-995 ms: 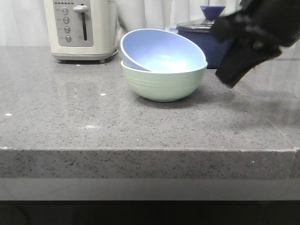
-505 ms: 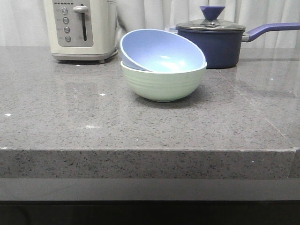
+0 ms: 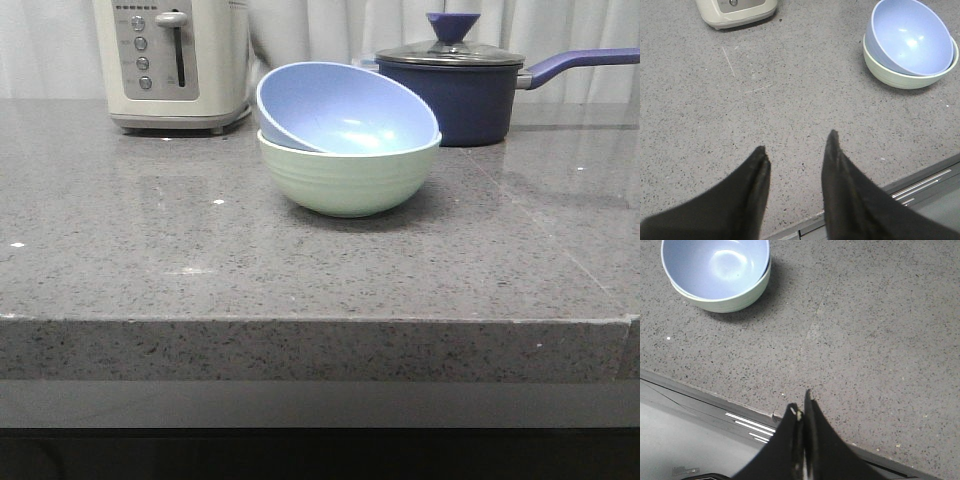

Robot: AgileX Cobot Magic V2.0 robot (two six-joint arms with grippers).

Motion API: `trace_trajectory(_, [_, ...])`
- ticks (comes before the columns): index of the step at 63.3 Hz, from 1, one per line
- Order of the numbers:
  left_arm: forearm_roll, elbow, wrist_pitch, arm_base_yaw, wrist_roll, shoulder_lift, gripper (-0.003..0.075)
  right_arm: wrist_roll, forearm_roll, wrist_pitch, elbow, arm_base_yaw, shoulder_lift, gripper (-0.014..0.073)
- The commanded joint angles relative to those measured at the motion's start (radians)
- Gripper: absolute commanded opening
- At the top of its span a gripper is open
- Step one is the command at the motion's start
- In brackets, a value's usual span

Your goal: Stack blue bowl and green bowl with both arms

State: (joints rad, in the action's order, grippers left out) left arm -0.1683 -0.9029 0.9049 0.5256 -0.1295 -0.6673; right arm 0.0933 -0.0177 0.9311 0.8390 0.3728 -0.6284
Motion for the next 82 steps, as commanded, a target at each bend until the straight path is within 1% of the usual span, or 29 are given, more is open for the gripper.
trace_trajectory(1, [-0.001, -0.025, -0.077, 0.003, -0.008, 0.000, 0.0127, 0.006, 0.018, -0.072, 0.023, 0.000, 0.001, -0.0063])
trace_trajectory(8, [-0.001, -0.025, -0.077, 0.003, -0.008, 0.000, 0.0015, 0.006, 0.018, -0.071, 0.023, 0.000, 0.001, -0.0063])
trace_trajectory(11, [-0.001, -0.025, -0.071, 0.003, -0.008, 0.000, -0.0018, 0.006, 0.018, -0.066, 0.023, 0.000, 0.001, -0.0063])
trace_trajectory(40, [-0.001, -0.025, -0.068, 0.003, -0.008, 0.000, -0.0020, 0.006, 0.018, -0.060, 0.023, 0.000, 0.001, -0.0063])
trace_trajectory(49, [0.002, 0.015, -0.088, -0.013, -0.008, 0.021, -0.0020, 0.006, 0.018, -0.060, 0.023, 0.000, 0.001, -0.0063])
trace_trajectory(54, [-0.030, 0.065, -0.141, -0.068, -0.006, 0.065, -0.0020, 0.006, 0.018, -0.060, 0.023, 0.000, 0.001, -0.0063])
trace_trajectory(59, [-0.003, 0.130, -0.202, -0.151, -0.004, 0.137, -0.0020, 0.006, 0.018, -0.060, 0.023, 0.000, 0.001, -0.0063])
trace_trajectory(62, [0.021, 0.183, -0.262, -0.196, -0.004, 0.181, -0.0020, 0.006, 0.018, -0.060, 0.023, 0.000, 0.001, -0.0063])
trace_trajectory(66, [0.080, 0.258, -0.353, -0.268, -0.003, 0.251, -0.0020, 0.006, 0.018, -0.060, 0.023, 0.000, 0.001, -0.0063])
trace_trajectory(71, [0.152, 0.353, -0.445, -0.329, 0.020, 0.335, -0.0020, 0.006, 0.018, -0.060, 0.023, 0.000, 0.001, -0.0063])
trace_trajectory(75, [0.235, 0.430, -0.496, -0.379, 0.043, 0.398, -0.0020, 0.006, 0.018, -0.060, 0.023, 0.000, 0.001, -0.0063])
trace_trajectory(82, [0.328, 0.563, -0.571, -0.423, 0.108, 0.491, -0.0020, 0.006, 0.018, -0.060, 0.023, 0.000, 0.001, -0.0063])
